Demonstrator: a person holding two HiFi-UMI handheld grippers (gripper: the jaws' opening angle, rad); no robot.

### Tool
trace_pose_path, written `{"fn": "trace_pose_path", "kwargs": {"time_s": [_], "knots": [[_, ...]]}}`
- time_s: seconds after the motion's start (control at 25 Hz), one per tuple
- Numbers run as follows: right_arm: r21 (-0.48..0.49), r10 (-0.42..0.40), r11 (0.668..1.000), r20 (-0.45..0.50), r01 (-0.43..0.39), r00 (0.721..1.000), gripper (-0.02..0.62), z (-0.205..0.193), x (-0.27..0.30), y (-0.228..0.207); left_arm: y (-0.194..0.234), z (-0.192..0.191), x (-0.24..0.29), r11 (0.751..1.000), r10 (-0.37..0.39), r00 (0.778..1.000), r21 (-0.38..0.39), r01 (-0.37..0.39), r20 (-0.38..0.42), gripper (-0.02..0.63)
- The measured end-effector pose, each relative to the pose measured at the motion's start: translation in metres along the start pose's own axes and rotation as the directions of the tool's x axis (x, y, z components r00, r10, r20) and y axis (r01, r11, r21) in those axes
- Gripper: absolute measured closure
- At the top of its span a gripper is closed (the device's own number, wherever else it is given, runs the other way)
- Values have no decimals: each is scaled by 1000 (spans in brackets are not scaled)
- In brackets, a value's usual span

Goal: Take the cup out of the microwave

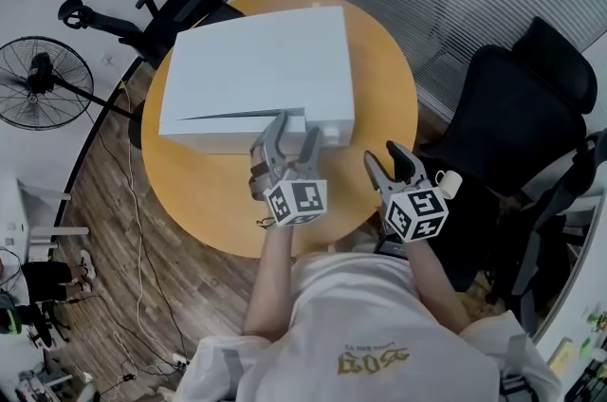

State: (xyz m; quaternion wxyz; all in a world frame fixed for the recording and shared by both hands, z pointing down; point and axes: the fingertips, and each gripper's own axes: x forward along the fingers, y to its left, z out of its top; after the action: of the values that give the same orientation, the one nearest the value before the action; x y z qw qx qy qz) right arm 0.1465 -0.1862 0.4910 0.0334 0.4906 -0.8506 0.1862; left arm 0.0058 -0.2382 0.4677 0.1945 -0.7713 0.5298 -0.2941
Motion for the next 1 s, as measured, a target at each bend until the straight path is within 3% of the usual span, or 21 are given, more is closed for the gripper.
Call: {"fn": "trace_pose_path", "kwargs": {"time_s": [0.44,1.0], "knots": [[20,51,998,37,-52,998,388,8,-6,8,0,1,-6,1000,9,1000,-7,-9,1,302],[12,70,997,13,-70,997,396,-4,-19,10,-7,-4,-16,1000,27,999,7,-27,-19,298]]}}
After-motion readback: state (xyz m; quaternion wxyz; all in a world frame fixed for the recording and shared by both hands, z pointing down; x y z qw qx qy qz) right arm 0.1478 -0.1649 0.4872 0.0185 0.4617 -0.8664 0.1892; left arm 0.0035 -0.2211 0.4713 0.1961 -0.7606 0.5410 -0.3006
